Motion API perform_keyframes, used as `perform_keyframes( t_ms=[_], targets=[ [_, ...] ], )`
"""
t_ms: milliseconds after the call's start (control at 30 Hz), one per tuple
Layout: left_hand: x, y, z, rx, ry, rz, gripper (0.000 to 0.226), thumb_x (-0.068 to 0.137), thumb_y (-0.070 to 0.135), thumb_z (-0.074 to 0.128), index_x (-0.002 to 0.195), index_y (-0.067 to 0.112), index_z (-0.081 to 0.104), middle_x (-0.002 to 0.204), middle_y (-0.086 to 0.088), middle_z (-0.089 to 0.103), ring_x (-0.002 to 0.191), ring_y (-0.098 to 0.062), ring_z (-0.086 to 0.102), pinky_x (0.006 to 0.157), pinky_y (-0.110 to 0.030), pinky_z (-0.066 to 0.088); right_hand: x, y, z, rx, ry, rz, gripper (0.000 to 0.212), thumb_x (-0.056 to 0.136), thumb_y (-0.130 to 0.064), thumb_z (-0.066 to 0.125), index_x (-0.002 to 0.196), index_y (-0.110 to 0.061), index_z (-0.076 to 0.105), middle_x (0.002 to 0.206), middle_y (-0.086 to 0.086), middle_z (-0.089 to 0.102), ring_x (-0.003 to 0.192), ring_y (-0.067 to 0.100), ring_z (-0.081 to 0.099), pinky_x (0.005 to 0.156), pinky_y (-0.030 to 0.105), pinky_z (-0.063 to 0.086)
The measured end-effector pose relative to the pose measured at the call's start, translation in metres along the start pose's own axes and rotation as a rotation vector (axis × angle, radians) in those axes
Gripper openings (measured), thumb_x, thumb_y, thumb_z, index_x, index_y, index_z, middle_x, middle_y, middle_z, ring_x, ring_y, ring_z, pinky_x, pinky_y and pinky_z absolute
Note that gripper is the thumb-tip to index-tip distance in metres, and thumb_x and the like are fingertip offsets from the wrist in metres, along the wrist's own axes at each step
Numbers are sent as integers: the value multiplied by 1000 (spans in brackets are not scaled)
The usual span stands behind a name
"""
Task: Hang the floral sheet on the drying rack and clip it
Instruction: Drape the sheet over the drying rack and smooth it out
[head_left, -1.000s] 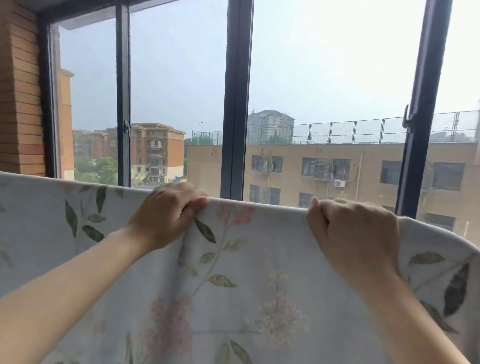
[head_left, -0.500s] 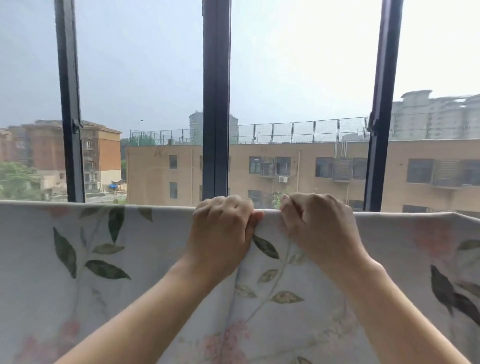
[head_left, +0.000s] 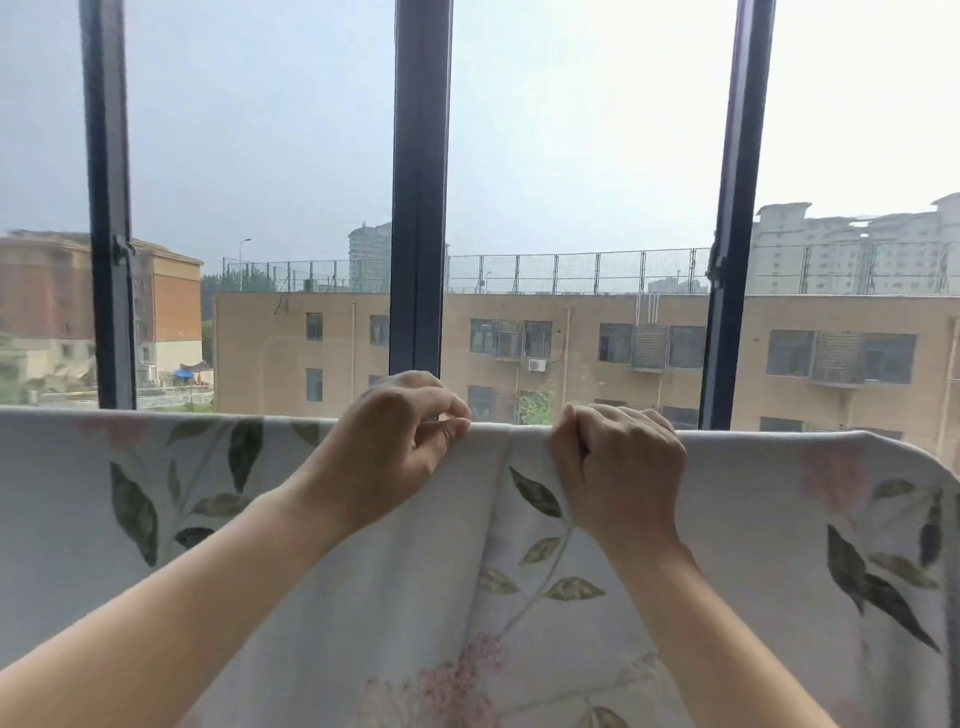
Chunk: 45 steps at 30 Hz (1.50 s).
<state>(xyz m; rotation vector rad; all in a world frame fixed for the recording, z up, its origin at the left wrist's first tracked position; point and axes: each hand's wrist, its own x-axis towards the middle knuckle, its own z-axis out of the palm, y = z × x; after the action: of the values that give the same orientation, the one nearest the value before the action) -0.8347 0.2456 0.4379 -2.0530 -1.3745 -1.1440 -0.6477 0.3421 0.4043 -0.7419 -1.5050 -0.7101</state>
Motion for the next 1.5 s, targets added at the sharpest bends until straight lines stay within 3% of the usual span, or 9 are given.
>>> perform_keyframes(
  t_ms=[233,433,600,700,900,1067,1200,1333,1500],
  targets=[
    [4,0,-3,-76,-4,-84,4,80,12,73,79,16,75,77,8,63,74,-4,60,66,-9,44,-3,1,3,-1,-25,6,43,92,-22,50,49,-19,50,46,-9,46,42,14,44,57,26,40],
    [8,4,-4,-54,6,-115,10,81,9,71,73,15,69,71,12,56,65,-1,52,61,-5,38,-2,1,2,-10,-22,-2,43,91,-21,52,49,-20,48,47,-11,37,41,12,38,56,25,39],
    [8,8,2,17,16,-56,15,86,6,64,75,14,58,73,12,47,67,-1,47,59,-6,35,-1,4,0,-12,-1,3,43,92,-22,50,49,-22,46,48,-13,33,42,10,33,56,23,35],
    [4,4,-1,22,36,-40,21,87,3,61,74,16,52,74,12,48,69,-2,48,62,-7,37,-2,6,0,-20,12,4,42,90,-21,52,49,-19,47,45,-9,41,43,13,36,57,24,32],
    [-19,-20,-22,118,81,-4,21,83,-3,62,76,14,53,80,4,53,76,-15,52,70,-22,40,-3,2,4,-31,24,-2,39,88,-20,54,49,-17,52,47,-5,51,44,17,47,58,25,32],
    [-23,-26,-31,142,63,-50,22,83,0,64,74,16,52,79,4,52,72,-14,53,66,-18,38,-3,-1,3,-16,-13,-10,38,87,-20,55,49,-19,51,47,-6,50,43,15,45,57,24,31],
    [-17,-16,-30,118,51,-94,6,85,17,67,87,18,62,90,8,58,81,-7,56,70,-23,47,-1,1,2,-18,-9,26,40,88,-20,54,48,-18,52,46,-5,50,43,16,45,59,24,30],
    [-7,2,-17,69,28,-25,33,84,32,68,113,17,67,110,5,65,98,-10,61,86,-28,51,-1,2,-1,-22,-21,26,41,89,-22,53,49,-19,51,46,-6,50,43,16,44,58,24,30],
    [-6,-8,-12,15,16,-26,9,85,17,69,87,19,76,80,16,67,77,-1,63,73,-27,50,-1,2,-3,5,-26,13,40,89,-21,51,49,-20,50,46,-7,49,42,14,40,57,25,38]
  ],
)
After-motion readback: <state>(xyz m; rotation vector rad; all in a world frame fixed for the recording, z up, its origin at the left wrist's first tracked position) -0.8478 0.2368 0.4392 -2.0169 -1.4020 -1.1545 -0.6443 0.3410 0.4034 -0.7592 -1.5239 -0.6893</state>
